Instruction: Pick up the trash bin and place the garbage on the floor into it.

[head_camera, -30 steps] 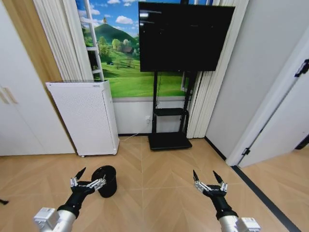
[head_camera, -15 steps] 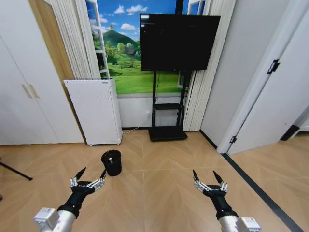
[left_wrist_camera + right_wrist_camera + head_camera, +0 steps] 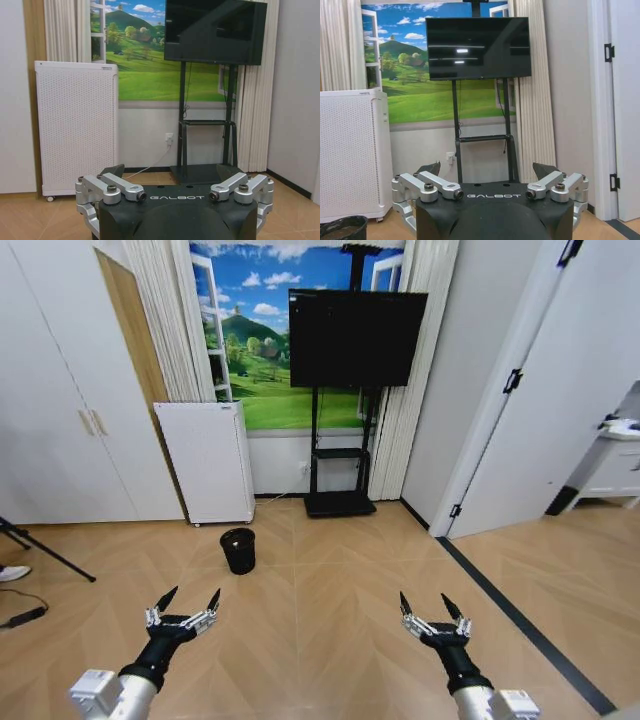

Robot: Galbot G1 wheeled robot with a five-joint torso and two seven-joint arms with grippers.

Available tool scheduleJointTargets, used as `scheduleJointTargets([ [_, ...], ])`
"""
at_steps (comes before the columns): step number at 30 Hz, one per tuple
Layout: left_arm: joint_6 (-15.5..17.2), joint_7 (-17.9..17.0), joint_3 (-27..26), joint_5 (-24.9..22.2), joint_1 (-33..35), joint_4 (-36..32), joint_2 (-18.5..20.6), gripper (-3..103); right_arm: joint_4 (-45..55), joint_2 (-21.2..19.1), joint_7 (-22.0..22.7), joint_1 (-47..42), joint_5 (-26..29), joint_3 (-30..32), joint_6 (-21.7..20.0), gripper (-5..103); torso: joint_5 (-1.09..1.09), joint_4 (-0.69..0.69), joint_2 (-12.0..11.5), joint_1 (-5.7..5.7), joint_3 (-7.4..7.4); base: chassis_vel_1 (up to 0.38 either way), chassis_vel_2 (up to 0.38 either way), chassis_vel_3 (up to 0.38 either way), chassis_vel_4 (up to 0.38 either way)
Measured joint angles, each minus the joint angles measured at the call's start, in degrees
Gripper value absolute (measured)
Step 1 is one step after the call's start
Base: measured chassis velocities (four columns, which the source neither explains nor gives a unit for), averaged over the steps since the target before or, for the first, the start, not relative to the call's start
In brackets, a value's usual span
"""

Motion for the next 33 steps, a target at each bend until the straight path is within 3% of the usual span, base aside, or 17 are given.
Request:
scheduleJointTargets([
  [33,0.0,0.0,0.0,0.0,-0.01,0.0,0.0,100,0.0,0.0,0.0,0.02,0.0,0.0,0.0,100,0.01,0.03,-0.03,0.02,0.01,-0.007,0.006,0.011,-0.007],
])
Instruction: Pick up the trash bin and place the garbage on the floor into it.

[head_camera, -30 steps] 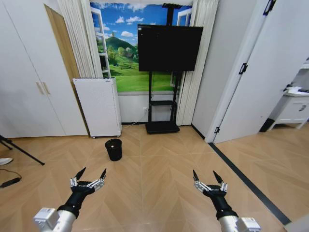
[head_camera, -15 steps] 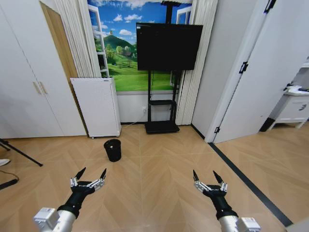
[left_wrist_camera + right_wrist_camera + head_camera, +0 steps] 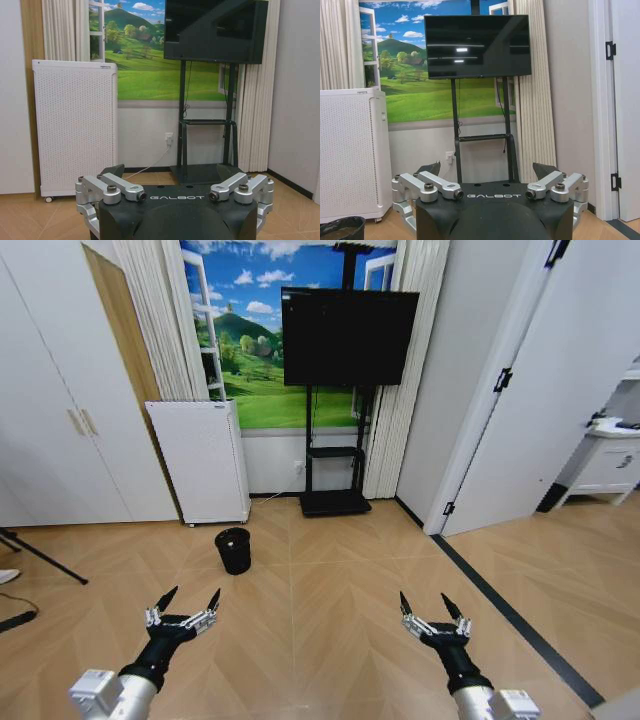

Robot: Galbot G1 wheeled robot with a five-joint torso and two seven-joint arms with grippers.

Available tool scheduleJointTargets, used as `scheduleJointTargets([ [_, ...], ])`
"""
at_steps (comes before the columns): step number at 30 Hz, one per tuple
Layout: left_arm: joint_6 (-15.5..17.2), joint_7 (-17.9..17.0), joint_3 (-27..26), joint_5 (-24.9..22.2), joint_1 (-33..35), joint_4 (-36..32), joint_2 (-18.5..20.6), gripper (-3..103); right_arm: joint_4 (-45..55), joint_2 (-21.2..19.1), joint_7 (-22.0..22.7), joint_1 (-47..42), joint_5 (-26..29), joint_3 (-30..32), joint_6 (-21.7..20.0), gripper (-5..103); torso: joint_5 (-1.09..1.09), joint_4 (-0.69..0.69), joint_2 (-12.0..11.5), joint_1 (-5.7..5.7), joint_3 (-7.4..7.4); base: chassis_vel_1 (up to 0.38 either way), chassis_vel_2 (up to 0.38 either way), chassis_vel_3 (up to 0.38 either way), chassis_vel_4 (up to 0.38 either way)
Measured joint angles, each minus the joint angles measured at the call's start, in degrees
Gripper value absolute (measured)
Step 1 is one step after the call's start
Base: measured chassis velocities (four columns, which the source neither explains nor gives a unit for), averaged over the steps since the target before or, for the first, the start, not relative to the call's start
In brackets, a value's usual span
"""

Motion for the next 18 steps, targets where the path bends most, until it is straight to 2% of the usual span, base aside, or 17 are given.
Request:
scheduleJointTargets([
  [18,0.0,0.0,0.0,0.0,0.0,0.0,0.0,100,0.0,0.0,0.0,0.0,0.0,0.0,0.0,100,0.0,0.0,0.0,0.0,0.0,0.0,0.0,0.0,0.0],
])
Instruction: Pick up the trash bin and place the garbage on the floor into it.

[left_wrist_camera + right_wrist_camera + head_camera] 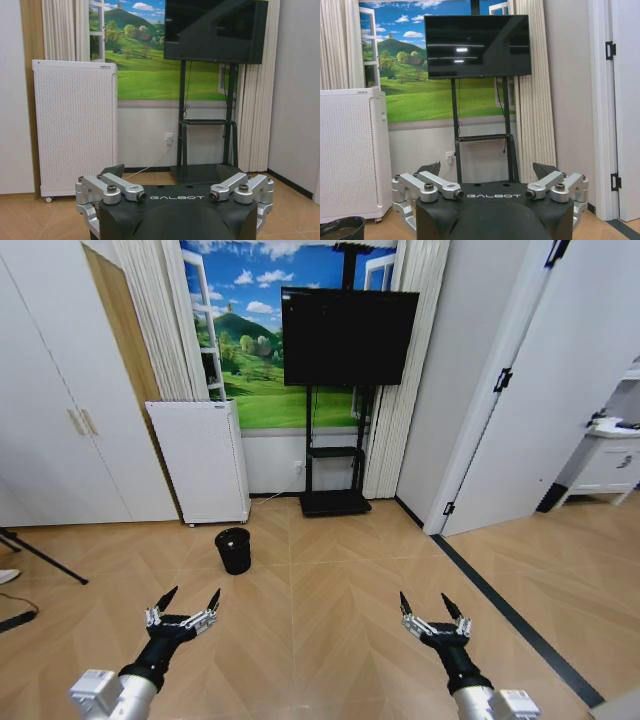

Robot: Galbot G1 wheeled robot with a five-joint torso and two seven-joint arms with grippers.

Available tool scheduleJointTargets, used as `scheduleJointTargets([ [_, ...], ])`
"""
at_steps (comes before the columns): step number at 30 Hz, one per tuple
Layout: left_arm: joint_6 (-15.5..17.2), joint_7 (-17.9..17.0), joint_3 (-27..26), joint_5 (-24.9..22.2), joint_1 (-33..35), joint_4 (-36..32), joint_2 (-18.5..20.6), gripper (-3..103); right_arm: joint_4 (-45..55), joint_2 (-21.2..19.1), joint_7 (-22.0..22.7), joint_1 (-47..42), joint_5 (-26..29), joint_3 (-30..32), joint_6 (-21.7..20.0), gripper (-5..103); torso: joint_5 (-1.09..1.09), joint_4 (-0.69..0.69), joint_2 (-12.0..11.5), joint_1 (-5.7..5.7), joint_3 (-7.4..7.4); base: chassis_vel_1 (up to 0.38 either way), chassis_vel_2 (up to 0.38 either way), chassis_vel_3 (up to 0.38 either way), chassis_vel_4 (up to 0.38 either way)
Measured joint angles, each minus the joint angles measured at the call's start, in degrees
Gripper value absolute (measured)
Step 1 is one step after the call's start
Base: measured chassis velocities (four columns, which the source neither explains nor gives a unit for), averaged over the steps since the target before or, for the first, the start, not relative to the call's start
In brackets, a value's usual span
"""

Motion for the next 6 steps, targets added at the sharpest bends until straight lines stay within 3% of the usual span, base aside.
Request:
scheduleJointTargets([
  [6,0.0,0.0,0.0,0.0,0.0,0.0,0.0,100,0.0,0.0,0.0,0.0,0.0,0.0,0.0,100,0.0,0.0,0.0,0.0,0.0,0.0,0.0,0.0,0.0],
])
